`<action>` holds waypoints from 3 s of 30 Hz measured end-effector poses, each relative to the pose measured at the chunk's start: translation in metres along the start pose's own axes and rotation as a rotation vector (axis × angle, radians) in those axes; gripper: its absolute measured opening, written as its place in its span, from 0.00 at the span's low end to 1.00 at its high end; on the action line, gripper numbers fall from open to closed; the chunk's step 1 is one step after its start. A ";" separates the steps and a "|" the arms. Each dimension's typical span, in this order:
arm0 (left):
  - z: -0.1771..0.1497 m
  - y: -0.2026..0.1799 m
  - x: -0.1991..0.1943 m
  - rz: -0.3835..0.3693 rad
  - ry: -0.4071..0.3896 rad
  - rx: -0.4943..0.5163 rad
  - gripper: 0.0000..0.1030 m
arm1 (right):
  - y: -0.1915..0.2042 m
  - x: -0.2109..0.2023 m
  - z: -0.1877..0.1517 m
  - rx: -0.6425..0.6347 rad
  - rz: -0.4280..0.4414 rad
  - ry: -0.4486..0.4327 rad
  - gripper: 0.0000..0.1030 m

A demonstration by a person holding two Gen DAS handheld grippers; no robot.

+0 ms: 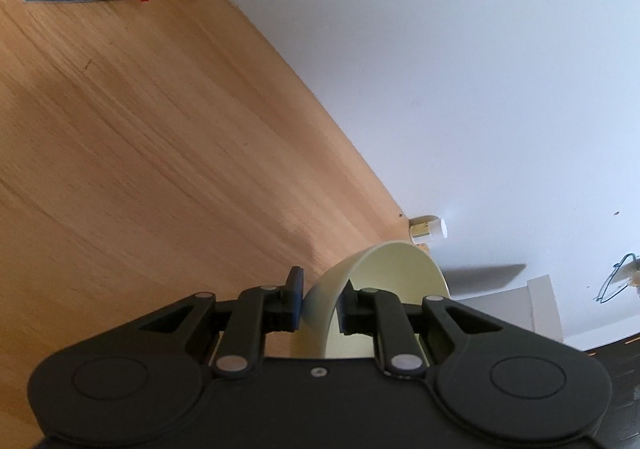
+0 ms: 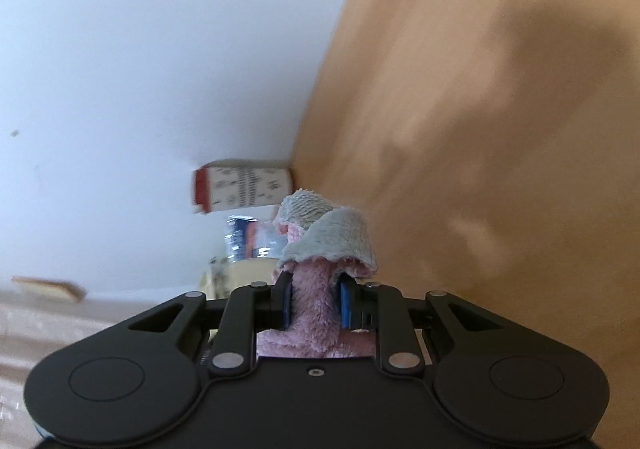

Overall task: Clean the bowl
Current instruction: 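Tilt the bowl with the left tool while the right tool holds the cloth, then wipe the bowl's underside with the right tool while the left tool holds it up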

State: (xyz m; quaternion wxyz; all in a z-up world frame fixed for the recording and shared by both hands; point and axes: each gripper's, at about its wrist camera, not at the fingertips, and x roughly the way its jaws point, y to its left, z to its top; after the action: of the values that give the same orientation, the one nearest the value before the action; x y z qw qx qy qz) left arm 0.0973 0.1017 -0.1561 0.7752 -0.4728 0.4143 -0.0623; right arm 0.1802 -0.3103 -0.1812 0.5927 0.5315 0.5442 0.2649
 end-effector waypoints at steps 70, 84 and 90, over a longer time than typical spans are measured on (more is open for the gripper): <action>-0.015 -0.009 0.011 -0.008 -0.034 -0.047 0.15 | -0.016 -0.021 -0.035 0.165 0.059 -0.237 0.22; -0.007 -0.027 0.011 -0.023 -0.067 0.065 0.15 | 0.076 -0.038 -0.071 -0.616 -0.144 0.053 0.22; -0.010 -0.031 0.006 -0.016 -0.080 0.076 0.15 | 0.089 -0.023 -0.089 -0.755 -0.212 0.147 0.22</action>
State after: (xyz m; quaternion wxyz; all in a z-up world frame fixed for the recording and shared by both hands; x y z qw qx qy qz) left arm 0.1032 0.0754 -0.1378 0.8081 -0.4484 0.3764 -0.0653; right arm 0.1152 -0.2739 -0.0774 0.7300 0.1967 0.5012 0.4210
